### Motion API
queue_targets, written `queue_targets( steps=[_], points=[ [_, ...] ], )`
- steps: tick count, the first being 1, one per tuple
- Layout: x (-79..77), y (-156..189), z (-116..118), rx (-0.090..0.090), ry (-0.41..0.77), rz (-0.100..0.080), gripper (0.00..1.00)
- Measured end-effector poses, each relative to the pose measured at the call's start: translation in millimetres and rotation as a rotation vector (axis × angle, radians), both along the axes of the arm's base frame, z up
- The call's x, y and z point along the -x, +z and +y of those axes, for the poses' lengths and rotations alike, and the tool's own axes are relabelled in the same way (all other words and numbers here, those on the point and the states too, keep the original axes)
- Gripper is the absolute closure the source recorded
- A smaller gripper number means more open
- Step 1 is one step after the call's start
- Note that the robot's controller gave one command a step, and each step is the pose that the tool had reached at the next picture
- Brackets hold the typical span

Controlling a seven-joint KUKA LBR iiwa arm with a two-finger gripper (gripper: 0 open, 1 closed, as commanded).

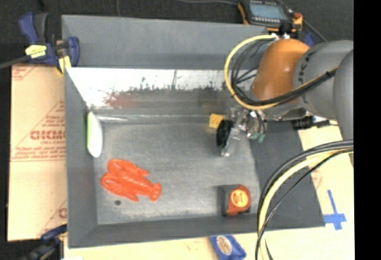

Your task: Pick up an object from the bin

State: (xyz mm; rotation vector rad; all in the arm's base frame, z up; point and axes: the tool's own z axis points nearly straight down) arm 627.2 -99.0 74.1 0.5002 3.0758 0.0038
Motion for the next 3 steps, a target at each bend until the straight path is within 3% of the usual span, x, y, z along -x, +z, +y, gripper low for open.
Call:
queue_targets(
  steps=[3],
  points=[
    [0.1, 11.7, -0.2, -0.001, -0.001, 0.011, 1.0]
  ],
)
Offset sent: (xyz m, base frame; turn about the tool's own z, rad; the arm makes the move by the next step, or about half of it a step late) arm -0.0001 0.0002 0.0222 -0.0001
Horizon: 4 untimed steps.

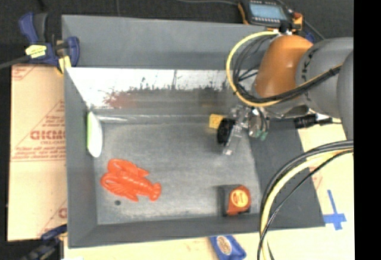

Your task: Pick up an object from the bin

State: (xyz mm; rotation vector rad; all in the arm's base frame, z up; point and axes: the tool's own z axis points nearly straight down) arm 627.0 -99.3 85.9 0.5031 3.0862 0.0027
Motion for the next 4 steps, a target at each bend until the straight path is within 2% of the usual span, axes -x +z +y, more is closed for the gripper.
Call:
queue_targets(
  steps=[2, 4],
  points=[
    [1.7, 17, 0, -0.002, 0.001, 0.011, 1.0],
    [0.8, 39, 0, -0.001, 0.002, 0.009, 1.0]
  ],
)
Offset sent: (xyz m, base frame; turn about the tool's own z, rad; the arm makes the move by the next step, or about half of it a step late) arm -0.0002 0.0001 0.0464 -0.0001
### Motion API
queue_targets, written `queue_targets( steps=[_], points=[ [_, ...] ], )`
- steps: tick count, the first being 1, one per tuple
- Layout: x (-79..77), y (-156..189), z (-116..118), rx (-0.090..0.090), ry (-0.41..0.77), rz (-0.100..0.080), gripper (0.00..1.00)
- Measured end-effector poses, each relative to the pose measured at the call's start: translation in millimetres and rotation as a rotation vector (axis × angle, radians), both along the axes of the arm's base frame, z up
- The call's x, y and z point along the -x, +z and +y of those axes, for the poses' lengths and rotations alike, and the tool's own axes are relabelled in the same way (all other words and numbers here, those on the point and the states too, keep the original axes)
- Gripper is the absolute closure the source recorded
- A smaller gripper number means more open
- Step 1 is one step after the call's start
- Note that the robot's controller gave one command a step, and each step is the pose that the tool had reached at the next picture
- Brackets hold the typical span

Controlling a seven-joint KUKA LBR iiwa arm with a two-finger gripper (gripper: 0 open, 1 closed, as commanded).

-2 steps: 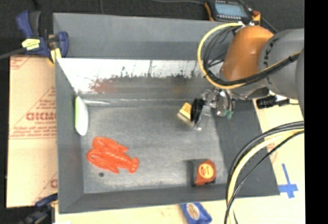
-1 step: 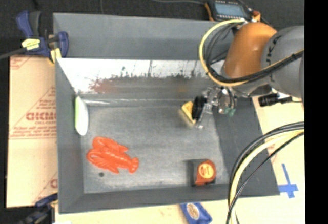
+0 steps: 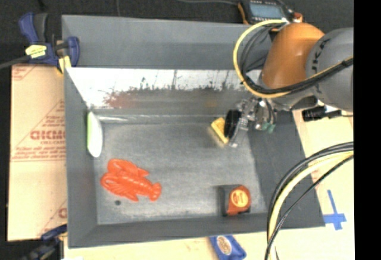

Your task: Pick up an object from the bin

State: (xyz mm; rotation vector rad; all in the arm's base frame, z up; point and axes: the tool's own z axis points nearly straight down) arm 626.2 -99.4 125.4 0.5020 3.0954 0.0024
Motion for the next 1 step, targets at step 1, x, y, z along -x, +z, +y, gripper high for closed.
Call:
queue_targets(
  steps=[1],
  points=[
    [-0.3, 6.2, -0.1, 0.0, 0.0, -0.001, 1.0]
  ],
)
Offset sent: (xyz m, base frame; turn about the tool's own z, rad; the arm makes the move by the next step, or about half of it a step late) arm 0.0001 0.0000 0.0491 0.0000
